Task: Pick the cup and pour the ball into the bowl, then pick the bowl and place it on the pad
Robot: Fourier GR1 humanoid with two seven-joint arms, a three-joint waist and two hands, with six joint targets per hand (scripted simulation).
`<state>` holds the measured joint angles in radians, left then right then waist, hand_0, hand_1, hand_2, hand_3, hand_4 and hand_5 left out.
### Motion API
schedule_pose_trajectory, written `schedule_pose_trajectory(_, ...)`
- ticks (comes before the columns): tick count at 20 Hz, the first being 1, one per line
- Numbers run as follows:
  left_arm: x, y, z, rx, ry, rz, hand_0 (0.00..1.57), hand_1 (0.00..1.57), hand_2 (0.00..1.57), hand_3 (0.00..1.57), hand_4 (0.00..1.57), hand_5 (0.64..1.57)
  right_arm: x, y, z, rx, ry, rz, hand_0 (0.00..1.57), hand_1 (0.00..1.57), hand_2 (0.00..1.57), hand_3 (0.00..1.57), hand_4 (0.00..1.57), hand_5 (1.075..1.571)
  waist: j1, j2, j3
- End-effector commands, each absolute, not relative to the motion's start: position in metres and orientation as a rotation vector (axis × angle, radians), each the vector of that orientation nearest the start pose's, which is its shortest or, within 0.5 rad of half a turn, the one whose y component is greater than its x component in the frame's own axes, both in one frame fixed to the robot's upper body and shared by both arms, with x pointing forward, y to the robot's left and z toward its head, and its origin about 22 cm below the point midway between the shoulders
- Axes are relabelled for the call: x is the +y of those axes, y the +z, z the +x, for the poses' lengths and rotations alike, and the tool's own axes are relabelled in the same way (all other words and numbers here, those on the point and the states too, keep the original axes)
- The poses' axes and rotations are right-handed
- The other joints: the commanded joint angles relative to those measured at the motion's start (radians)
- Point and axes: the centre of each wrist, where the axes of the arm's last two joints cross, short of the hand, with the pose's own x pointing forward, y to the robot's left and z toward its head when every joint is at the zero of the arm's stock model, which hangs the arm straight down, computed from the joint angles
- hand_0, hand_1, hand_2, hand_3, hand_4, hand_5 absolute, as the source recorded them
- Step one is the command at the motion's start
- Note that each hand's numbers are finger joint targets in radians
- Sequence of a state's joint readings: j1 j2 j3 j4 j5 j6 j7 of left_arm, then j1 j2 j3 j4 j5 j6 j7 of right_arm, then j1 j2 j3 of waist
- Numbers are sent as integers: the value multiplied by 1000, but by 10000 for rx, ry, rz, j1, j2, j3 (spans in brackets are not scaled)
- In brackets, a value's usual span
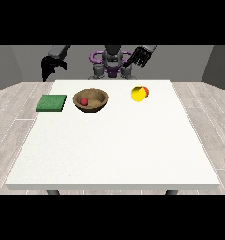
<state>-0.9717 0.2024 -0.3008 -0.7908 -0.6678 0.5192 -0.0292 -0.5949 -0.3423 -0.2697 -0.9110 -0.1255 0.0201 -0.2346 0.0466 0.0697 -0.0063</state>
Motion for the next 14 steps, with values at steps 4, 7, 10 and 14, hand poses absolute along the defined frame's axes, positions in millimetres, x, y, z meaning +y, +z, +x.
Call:
schedule_pose_trajectory(4,107,160,417,-20193,-1889,1483,0,0,0,0,651,1569,-311,49,378,-17557,-768,-1267,0,0,440,466,648,1571,338,368,-144)
schedule_pose_trajectory(7,139,182,423,-20246,-1064,-1367,0,0,0,0,489,1552,-313,43,375,-17366,-1268,-1342,0,0,402,430,674,1571,865,355,-51)
schedule_pose_trajectory(10,196,184,428,-19670,-810,-2931,0,0,0,0,397,1540,-303,12,360,-16947,-1574,-1386,0,0,361,385,674,1571,1289,314,7)
schedule_pose_trajectory(14,289,215,430,-19787,-819,-3322,0,0,0,0,308,1537,-291,17,360,-17608,-1477,-563,0,0,0,0,0,1568,824,834,44)
